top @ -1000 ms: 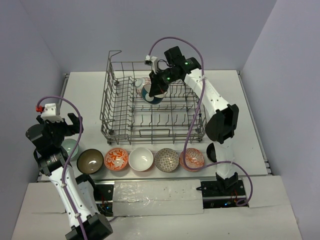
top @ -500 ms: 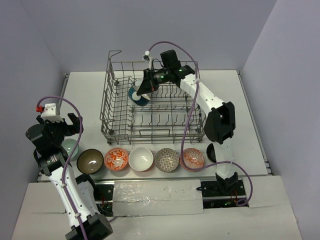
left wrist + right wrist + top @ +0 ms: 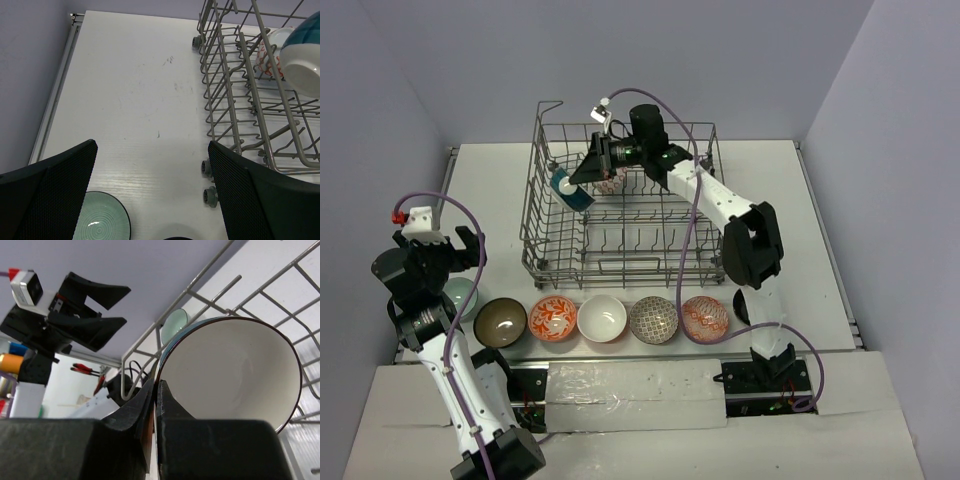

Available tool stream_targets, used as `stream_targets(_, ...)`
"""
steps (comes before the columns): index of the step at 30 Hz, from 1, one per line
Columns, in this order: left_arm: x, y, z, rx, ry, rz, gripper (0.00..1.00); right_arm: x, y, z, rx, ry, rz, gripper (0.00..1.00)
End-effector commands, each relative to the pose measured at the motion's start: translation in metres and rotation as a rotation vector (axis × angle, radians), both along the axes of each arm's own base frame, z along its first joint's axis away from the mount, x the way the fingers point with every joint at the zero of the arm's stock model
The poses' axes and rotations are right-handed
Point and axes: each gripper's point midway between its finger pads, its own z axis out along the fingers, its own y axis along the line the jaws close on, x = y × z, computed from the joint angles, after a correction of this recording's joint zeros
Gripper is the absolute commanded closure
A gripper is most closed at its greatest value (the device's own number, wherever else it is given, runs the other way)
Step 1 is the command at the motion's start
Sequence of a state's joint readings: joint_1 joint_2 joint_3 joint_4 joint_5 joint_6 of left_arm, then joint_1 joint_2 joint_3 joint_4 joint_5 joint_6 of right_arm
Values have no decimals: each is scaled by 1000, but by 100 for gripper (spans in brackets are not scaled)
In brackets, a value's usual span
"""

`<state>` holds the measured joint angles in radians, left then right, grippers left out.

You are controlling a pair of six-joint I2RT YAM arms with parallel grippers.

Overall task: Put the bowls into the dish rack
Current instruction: Turn the bowl upside down over the dish rack.

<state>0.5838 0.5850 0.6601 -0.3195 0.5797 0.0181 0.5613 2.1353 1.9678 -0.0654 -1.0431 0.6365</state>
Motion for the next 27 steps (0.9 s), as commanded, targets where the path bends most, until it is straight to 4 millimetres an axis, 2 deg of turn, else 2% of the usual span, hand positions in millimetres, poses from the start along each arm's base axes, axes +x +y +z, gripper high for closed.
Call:
stream_targets(1, 2, -1, 8, 20, -28, -19, 1, -4, 9, 44, 135, -84, 34, 100)
stream_targets(8, 2, 0, 6, 19, -23, -13, 1, 7, 17, 33, 145, -81, 26, 100)
stream_targets(15, 2, 1, 7, 22, -24, -9, 1, 14, 19, 9, 99, -40, -8, 100)
stream_targets(20, 2, 0, 8, 22, -27, -16, 1, 10, 23, -5, 76, -20, -32, 100)
stream_targets(27, 2, -1, 8, 21, -26, -18, 1, 0, 39, -12, 95, 42, -12, 100)
